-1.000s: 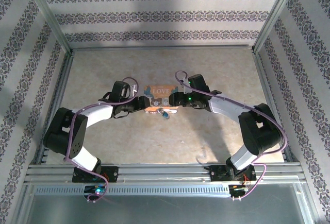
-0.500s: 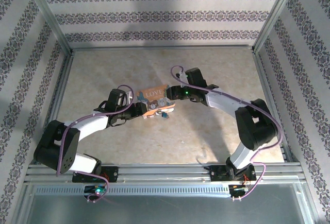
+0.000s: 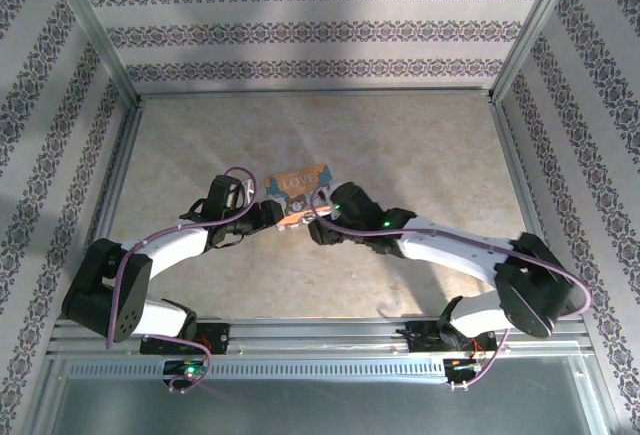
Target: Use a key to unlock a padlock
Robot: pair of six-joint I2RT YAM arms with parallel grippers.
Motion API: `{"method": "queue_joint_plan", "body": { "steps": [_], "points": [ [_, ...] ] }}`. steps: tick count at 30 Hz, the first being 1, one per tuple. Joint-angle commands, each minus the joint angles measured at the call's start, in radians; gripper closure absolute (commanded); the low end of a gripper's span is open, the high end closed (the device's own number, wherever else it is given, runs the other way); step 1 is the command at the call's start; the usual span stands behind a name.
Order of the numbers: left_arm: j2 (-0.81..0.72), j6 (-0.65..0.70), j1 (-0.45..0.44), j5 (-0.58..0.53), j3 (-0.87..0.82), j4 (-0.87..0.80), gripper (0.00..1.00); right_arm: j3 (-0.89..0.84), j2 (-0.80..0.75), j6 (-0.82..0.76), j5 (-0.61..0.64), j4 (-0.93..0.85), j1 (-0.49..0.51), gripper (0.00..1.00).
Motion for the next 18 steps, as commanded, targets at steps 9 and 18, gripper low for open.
{"method": "queue_joint_plan", "body": {
  "steps": [9, 18],
  "points": [
    [-0.013, -0.023, -0.016, -0.013, -0.024, 0.018, 0.40, 0.171, 0.274, 0.001, 0.283, -0.125, 0.098, 0.48],
    [0.000, -0.020, -0.015, -0.014, -0.012, 0.015, 0.40, 0.230, 0.350, -0.087, 0.337, -0.144, 0.101, 0.48]
  ]
}}
